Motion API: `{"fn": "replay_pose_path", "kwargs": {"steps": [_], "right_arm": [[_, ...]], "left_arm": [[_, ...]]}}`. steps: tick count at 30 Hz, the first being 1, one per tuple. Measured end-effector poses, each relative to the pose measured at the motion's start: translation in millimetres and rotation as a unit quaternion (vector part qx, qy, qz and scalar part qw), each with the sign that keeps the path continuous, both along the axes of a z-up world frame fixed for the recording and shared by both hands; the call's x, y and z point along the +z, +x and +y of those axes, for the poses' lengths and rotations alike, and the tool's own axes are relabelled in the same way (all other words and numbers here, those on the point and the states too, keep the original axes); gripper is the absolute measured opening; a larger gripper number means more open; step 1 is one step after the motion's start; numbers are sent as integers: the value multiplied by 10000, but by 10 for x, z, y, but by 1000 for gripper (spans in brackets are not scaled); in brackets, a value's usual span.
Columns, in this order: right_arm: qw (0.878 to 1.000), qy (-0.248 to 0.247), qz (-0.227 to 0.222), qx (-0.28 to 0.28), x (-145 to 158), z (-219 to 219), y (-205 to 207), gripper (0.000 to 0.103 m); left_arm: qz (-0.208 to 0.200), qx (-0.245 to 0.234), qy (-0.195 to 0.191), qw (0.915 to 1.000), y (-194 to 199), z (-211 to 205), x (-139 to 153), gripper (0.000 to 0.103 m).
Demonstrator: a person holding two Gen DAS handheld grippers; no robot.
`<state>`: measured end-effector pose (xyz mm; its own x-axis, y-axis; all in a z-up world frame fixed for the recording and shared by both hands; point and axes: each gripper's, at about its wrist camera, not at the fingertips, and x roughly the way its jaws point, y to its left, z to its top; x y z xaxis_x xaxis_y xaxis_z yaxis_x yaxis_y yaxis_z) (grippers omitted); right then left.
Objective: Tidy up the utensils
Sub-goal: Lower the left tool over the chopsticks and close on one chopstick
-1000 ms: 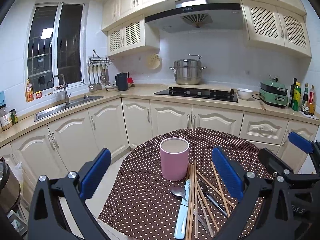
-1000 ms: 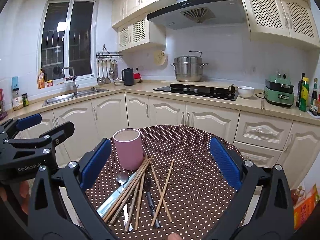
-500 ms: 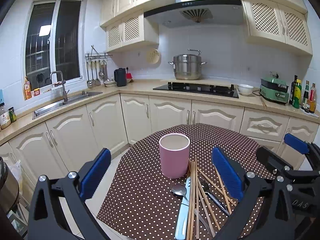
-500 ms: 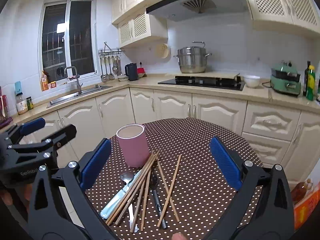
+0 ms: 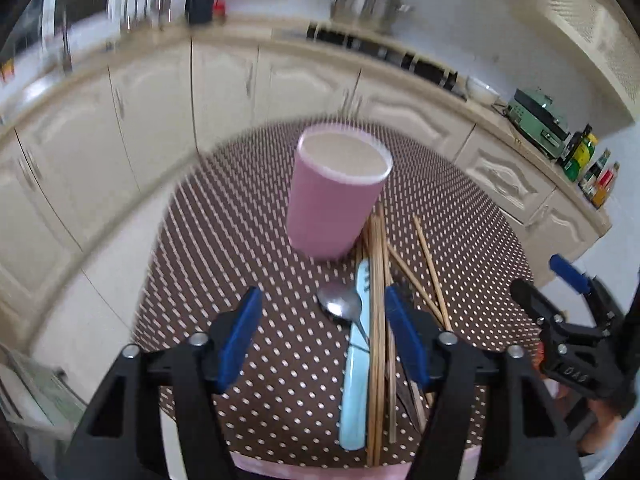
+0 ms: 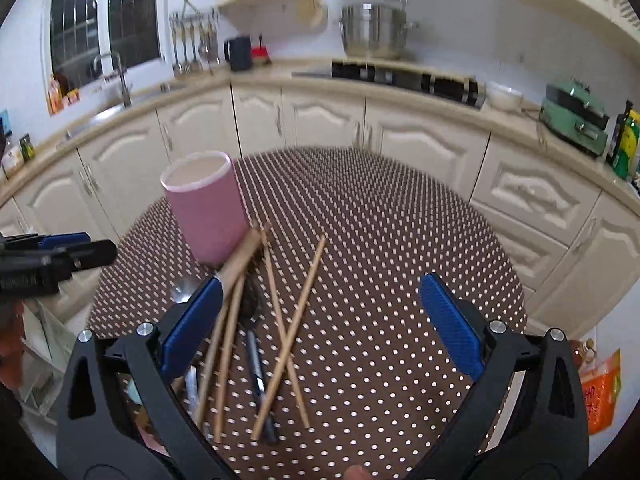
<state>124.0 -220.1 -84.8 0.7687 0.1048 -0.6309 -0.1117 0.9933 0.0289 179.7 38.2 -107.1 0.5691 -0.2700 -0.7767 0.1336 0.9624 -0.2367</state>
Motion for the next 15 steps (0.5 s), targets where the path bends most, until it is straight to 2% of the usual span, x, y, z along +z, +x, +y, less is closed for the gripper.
{"fn": "replay_pose_path", "kwargs": {"steps": [4, 7, 9, 15], "right_arm": [[9991, 98, 405, 72, -193, -55, 134, 95], [9969, 231, 742, 152, -307, -79, 239, 84], [9946, 291, 978, 193, -378, -88, 296, 75], [9915, 427, 1195, 288, -441, -108, 314, 74]], "left_arm": [[392, -264, 19, 9989, 129, -87, -205, 51], [567, -551, 30, 9969, 193, -251, -303, 47], [741, -675, 69, 9949, 264, -378, -387, 39], [961, -844, 344, 9912, 470, -605, -553, 38]]}}
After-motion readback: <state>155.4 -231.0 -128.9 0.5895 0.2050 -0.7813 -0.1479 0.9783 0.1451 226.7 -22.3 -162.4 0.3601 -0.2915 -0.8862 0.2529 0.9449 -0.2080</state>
